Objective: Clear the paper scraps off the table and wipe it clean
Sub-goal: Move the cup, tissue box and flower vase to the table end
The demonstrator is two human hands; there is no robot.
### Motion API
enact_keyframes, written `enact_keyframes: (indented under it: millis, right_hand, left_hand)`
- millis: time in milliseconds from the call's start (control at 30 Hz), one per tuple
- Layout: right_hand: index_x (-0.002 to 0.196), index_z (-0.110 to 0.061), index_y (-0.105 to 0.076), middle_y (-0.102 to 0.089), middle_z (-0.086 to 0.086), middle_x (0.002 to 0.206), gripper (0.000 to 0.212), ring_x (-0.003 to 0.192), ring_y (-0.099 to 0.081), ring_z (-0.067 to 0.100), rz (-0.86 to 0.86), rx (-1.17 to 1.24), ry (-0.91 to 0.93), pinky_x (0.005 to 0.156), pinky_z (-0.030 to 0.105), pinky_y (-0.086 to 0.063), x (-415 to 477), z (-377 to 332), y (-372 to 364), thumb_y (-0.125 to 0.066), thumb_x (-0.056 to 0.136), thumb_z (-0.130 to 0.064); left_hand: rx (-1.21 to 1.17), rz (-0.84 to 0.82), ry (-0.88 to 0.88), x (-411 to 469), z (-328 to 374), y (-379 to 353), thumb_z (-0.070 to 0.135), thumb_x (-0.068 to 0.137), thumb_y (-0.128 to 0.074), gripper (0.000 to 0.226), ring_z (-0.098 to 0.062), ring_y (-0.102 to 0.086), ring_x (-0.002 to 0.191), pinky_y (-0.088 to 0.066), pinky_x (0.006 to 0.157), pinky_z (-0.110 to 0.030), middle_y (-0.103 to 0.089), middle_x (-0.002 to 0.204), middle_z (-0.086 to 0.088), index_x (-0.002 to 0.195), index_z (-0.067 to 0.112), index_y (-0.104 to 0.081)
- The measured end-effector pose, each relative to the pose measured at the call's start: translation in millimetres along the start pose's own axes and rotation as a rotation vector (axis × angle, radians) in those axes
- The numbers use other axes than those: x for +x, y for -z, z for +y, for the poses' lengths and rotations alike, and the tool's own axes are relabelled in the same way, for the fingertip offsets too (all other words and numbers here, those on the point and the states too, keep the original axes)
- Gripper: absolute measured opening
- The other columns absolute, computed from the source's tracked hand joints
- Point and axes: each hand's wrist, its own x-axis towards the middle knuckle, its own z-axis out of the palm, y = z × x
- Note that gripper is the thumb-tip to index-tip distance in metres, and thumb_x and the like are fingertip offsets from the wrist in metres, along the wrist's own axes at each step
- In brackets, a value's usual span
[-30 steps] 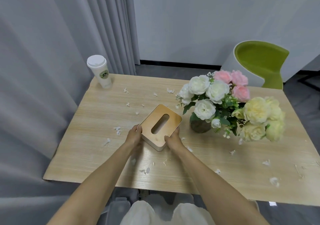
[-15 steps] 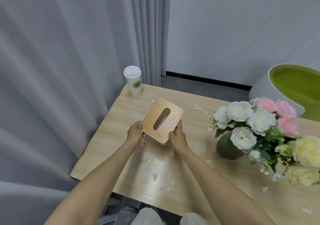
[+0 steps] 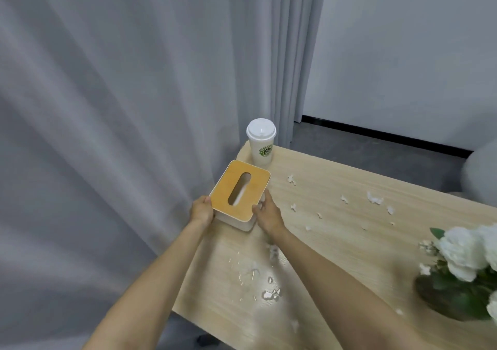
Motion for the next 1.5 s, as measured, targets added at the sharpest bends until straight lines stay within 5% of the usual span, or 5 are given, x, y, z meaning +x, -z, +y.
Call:
enact_keyframes:
  millis: [233,433,967,1233,1500]
  right_hand:
    - [0.15,-0.024,-0.02,-0.056,0.005,0.133,0.064,0.125,-0.049,0.024,-0.021,0.0,-0.058,0.091,0.022,-0.036,19.4,6.1,-3.5,-0.05,0.094,-0.012]
    - [0.152,-0.028,-0.009,-0.038,0.006,0.15,0.07,0.137,-0.036,0.026,-0.065,0.007,-0.074,0.111,0.038,-0.033,22.6,20.2,1.8,-0.05,0.096,-0.018]
    - [0.126,-0.014,-0.054,-0.04,0.006,0.125,0.042,0.121,-0.035,0.025,-0.212,-0.632,-0.065,0.091,0.035,-0.041,-44.0,93.3,5.4,-0.039,0.089,-0.001]
    - [0.067,-0.022,-0.045,-0.045,0.003,0.081,0.023,0.074,-0.044,0.02,-0.037,-0.494,-0.23,0.064,0.028,-0.039,-65.1,120.0,35.9,-0.046,0.083,-0.005]
    - [0.12,-0.008,-0.061,-0.056,0.01,0.13,0.034,0.12,-0.051,0.025,0.102,-0.411,-0.253,0.098,0.036,-0.043,-96.6,134.3,84.2,-0.046,0.09,0.0]
  left_hand:
    - [0.042,-0.009,0.048,29.5,-8.1,-7.1,0.022,0.095,-0.037,0.029,-0.029,-0.059,0.082,-0.054,0.081,-0.043,-0.066,0.091,-0.017,0.087,0.013,-0.063]
    - [-0.136,-0.046,0.111,23.5,-11.1,-14.2,0.024,0.1,-0.034,0.028,-0.021,-0.042,0.052,-0.036,0.036,-0.018,-0.051,0.074,-0.011,0.094,0.011,-0.058]
    - [0.461,-0.217,0.119,-87.4,-97.7,-59.4,0.007,0.087,-0.043,0.02,-0.03,-0.062,0.095,-0.05,0.08,-0.032,-0.068,0.1,-0.012,0.091,0.009,-0.063]
    - [-0.253,-0.511,0.29,-141.1,-51.8,-104.5,-0.011,0.088,-0.047,0.024,-0.016,-0.046,0.058,-0.035,0.045,-0.023,-0.051,0.076,-0.011,0.107,0.002,-0.054]
    - [0.106,-0.339,0.149,-147.3,-66.1,-105.3,-0.001,0.087,-0.051,0.02,-0.025,-0.064,0.079,-0.051,0.072,-0.029,-0.069,0.097,-0.016,0.1,0.003,-0.065]
